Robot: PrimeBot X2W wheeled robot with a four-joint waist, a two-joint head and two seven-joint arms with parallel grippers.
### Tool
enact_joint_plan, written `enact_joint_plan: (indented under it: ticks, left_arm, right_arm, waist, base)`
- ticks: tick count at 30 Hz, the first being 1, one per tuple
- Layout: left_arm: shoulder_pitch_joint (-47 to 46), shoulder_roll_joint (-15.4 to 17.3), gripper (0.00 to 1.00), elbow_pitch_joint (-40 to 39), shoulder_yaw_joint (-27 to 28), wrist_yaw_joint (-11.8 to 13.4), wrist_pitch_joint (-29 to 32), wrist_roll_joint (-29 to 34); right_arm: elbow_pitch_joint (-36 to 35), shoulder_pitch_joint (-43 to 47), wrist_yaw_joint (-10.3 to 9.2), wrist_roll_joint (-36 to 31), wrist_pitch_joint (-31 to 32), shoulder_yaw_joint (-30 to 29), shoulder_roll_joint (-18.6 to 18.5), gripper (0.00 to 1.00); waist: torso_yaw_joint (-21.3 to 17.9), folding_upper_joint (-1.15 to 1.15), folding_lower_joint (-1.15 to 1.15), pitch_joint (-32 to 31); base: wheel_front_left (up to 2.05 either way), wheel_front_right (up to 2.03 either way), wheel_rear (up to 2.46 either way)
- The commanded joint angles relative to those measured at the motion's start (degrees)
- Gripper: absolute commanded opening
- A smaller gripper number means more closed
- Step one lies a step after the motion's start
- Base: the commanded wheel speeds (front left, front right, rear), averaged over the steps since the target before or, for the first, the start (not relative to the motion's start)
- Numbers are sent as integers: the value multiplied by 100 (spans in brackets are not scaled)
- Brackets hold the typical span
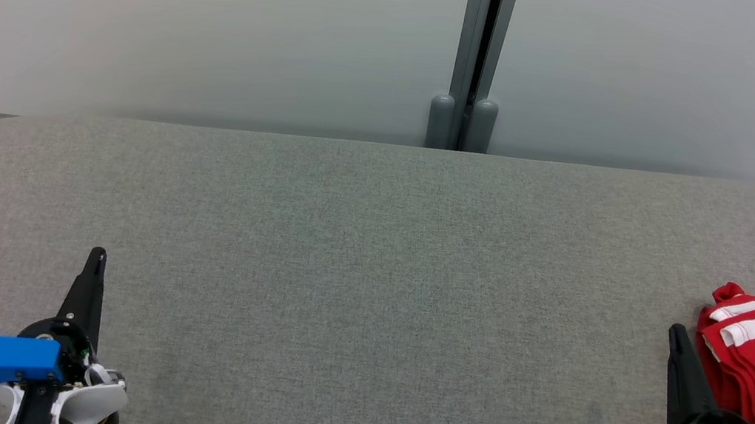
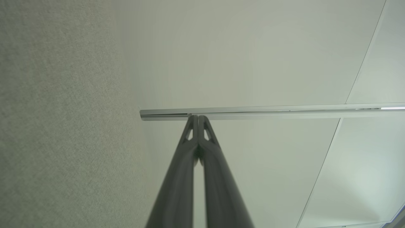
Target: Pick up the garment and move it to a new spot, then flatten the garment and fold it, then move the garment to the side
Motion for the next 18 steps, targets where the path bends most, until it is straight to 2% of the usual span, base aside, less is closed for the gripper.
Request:
enact_joint_plan:
  ticks: [1,18]
  left_arm:
    - [-60,-10,0,-25,9,8,19,-14]
    - [-60,-10,0,-25,8,8,19,-15]
  right_arm:
    - [-24,56,2,16,26,-13,-27,0]
    - [-24,56,2,16,26,-13,-27,0]
  waist:
    - [0,0,0,0]
    - [0,0,0,0]
  base:
    - [0,0,0]
    - [0,0,0]
